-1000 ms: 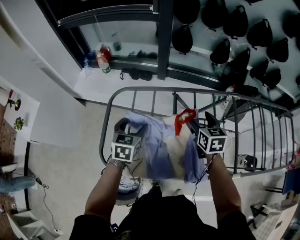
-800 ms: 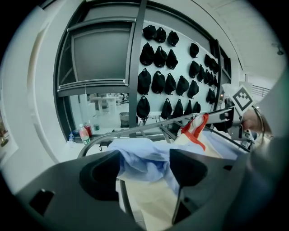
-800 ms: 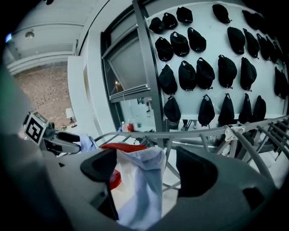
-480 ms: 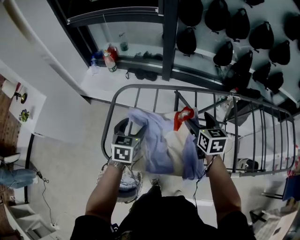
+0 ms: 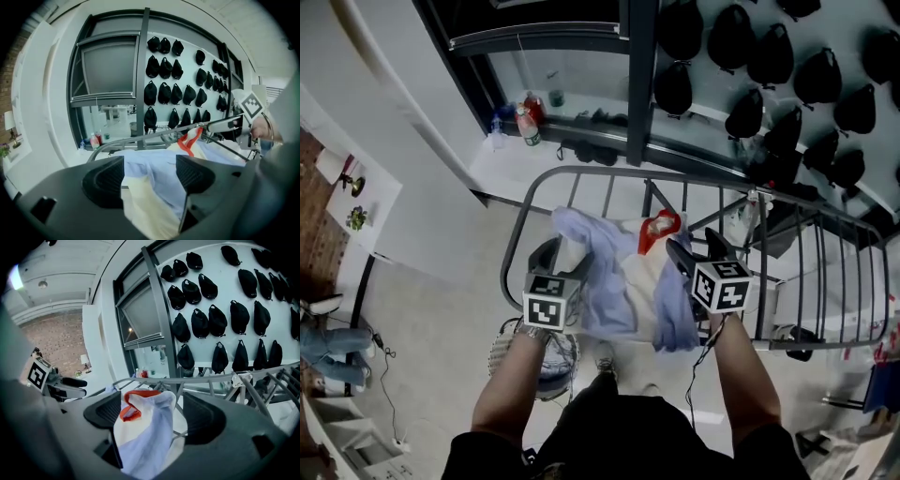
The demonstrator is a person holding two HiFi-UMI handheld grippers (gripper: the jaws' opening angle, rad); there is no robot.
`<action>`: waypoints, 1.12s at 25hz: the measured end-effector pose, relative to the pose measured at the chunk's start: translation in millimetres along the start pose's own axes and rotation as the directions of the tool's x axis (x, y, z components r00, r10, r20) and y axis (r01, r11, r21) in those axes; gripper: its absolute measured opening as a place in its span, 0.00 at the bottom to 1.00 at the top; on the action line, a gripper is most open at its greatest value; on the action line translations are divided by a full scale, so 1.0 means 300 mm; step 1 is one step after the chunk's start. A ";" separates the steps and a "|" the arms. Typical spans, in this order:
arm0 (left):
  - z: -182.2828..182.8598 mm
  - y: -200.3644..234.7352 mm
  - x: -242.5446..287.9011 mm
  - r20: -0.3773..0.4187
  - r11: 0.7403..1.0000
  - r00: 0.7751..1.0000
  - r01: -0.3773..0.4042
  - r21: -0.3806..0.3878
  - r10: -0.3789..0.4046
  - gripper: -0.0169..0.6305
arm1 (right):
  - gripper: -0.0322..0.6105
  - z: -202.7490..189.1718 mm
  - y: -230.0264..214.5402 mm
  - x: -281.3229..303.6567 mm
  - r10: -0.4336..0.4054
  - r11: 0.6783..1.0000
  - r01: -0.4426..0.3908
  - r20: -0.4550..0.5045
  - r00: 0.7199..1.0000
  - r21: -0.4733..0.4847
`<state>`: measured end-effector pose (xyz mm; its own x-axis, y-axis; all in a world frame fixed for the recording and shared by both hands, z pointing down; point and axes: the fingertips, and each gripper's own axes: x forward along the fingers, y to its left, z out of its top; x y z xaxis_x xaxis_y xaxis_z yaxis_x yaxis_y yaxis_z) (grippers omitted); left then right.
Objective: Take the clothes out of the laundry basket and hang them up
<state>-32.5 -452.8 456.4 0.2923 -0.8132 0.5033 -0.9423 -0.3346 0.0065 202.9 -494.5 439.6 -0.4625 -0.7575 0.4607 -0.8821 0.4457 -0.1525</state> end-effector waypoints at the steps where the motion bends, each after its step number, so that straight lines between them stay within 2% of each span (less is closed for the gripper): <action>1: 0.000 -0.016 -0.008 0.003 1.000 1.000 -0.001 0.000 0.001 0.52 | 0.70 -0.009 -0.005 -0.012 0.001 1.000 -0.001 -0.006 1.000 -0.001; 9: 0.011 -0.162 -0.077 0.028 1.000 1.000 -0.010 0.003 0.010 0.51 | 0.70 -0.049 -0.047 -0.135 0.035 0.999 -0.036 0.014 0.999 0.027; 16: 0.020 -0.288 -0.168 0.069 1.000 0.997 -0.018 -0.013 0.019 0.51 | 0.70 -0.027 -0.014 -0.262 0.102 0.995 -0.101 0.064 0.993 -0.011; 28: 0.031 -0.452 -0.419 0.156 0.995 0.983 -0.094 -0.024 0.097 0.51 | 0.67 0.025 0.112 -0.521 0.253 0.967 -0.241 0.176 0.951 -0.087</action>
<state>60.2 -309.6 384.1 0.2213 -0.9061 0.3606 -0.9693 -0.2449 -0.0203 244.9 -364.7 355.8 -0.6793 -0.6915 0.2458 -0.7330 0.6552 -0.1826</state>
